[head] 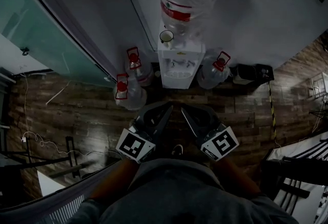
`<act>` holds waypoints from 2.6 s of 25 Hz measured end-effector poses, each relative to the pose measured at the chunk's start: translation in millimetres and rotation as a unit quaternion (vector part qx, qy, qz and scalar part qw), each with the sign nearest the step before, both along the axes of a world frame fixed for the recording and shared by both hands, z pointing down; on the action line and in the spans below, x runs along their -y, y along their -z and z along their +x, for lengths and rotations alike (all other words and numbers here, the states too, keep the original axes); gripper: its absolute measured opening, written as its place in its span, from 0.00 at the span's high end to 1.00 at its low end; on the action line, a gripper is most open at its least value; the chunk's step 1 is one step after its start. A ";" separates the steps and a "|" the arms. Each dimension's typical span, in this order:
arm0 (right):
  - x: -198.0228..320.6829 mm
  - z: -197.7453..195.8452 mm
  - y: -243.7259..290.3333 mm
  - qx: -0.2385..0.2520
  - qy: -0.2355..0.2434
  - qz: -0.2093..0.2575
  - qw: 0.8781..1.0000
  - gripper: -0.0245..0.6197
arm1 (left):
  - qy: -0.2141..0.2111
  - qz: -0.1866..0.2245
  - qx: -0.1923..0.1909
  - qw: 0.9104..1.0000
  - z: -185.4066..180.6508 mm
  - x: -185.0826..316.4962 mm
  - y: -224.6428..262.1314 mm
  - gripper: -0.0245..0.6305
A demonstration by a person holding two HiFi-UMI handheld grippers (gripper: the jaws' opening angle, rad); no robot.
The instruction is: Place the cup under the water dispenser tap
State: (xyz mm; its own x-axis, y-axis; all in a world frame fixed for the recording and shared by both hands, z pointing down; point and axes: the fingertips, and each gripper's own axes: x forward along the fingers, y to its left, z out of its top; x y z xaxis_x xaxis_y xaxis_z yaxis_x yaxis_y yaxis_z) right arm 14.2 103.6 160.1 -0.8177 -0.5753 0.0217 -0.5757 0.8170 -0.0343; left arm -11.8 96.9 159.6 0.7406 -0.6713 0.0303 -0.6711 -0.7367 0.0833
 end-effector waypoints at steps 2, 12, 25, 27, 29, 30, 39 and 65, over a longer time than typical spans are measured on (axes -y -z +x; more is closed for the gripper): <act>15.5 -2.7 -2.3 -0.003 -0.010 0.000 1.000 0.94 | -0.010 -0.001 -0.002 1.000 -1.5 16.2 -1.9 0.95; 113.1 -29.2 -6.1 -0.009 -0.070 -0.011 0.997 0.94 | -0.061 -0.014 -0.004 0.998 -31.1 115.0 -9.9 0.95; 228.4 -54.1 -36.1 -0.024 -0.164 -0.022 0.986 0.94 | -0.119 -0.030 -0.004 0.992 -60.9 230.4 -44.5 0.95; 242.4 -53.0 -43.1 -0.024 -0.171 -0.023 0.985 0.94 | -0.115 -0.031 -0.003 0.993 -62.1 244.3 -53.0 0.95; 253.9 -50.5 -52.5 -0.028 -0.174 -0.023 0.984 0.94 | -0.104 -0.034 -0.003 0.994 -63.3 257.0 -62.9 0.95; 260.7 -49.0 -58.5 -0.030 -0.175 -0.024 0.984 0.94 | -0.097 -0.036 -0.004 0.995 -63.6 264.5 -68.7 0.95; 312.5 -34.3 -126.9 -0.047 -0.175 -0.047 0.982 0.94 | -0.033 -0.064 -0.021 0.997 -58.8 317.0 -128.1 0.95; 373.6 -40.3 -243.7 -0.081 -0.191 -0.035 0.978 0.74 | 0.021 -0.052 -0.001 0.998 -49.7 354.8 -242.7 0.95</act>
